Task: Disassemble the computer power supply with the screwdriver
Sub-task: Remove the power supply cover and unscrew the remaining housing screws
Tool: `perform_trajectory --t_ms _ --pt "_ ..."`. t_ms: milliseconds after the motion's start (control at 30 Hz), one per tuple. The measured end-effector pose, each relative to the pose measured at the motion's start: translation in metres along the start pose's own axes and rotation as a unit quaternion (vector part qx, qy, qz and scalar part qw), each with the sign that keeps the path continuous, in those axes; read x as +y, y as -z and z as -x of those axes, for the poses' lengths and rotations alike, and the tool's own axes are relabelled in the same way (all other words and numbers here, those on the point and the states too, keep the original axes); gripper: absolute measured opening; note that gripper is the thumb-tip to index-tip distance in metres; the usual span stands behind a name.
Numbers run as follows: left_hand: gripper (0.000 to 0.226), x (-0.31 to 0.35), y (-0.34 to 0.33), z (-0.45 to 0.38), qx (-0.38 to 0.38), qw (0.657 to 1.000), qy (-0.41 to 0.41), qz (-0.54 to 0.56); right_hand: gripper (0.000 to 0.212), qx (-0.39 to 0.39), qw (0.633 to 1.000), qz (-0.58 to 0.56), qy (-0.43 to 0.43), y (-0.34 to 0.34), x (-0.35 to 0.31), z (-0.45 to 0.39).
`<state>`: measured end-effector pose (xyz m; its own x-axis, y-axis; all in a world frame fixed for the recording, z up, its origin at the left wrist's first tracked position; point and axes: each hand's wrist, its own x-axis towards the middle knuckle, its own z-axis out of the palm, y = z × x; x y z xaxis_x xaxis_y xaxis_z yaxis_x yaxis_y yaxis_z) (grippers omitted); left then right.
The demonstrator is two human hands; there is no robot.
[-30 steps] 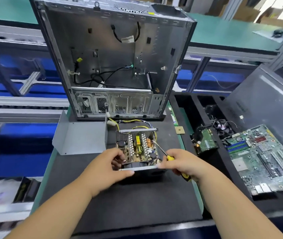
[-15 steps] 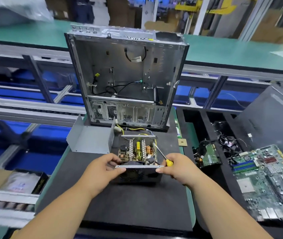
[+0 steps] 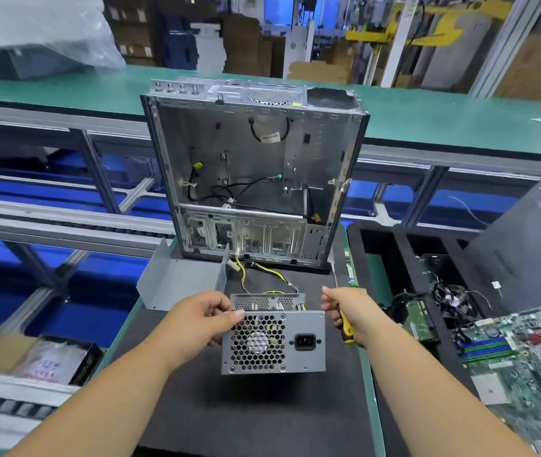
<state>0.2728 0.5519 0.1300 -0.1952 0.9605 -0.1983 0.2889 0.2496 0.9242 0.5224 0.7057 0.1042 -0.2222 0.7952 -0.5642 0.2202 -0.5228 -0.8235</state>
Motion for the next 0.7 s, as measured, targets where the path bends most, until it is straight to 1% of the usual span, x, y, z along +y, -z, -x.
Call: perform_trajectory --t_ms 67,133,333,467,600,700 --pt "0.014 -0.001 0.001 0.001 -0.019 1.000 -0.001 -0.001 0.027 0.022 0.999 0.019 -0.029 -0.008 -0.001 -0.018" --pt "0.014 -0.001 0.002 0.002 -0.024 1.000 0.002 -0.006 0.026 0.024 0.998 0.026 -0.052 -0.015 -0.004 -0.030" --pt "0.015 0.005 0.004 0.003 -0.021 1.000 0.014 -0.012 0.024 -0.032 0.993 0.068 -0.094 -0.031 -0.008 -0.049" --pt "0.019 0.010 0.002 0.002 -0.022 1.000 0.019 -0.005 0.019 -0.070 0.990 0.034 -0.121 -0.029 -0.007 -0.051" --pt "0.020 0.013 -0.002 0.001 -0.005 1.000 0.020 0.011 0.028 -0.044 0.991 0.000 -0.128 -0.021 -0.001 -0.052" --pt "0.020 0.013 -0.003 0.000 -0.002 1.000 0.021 0.017 0.019 -0.041 0.991 -0.036 -0.122 -0.012 0.008 -0.055"
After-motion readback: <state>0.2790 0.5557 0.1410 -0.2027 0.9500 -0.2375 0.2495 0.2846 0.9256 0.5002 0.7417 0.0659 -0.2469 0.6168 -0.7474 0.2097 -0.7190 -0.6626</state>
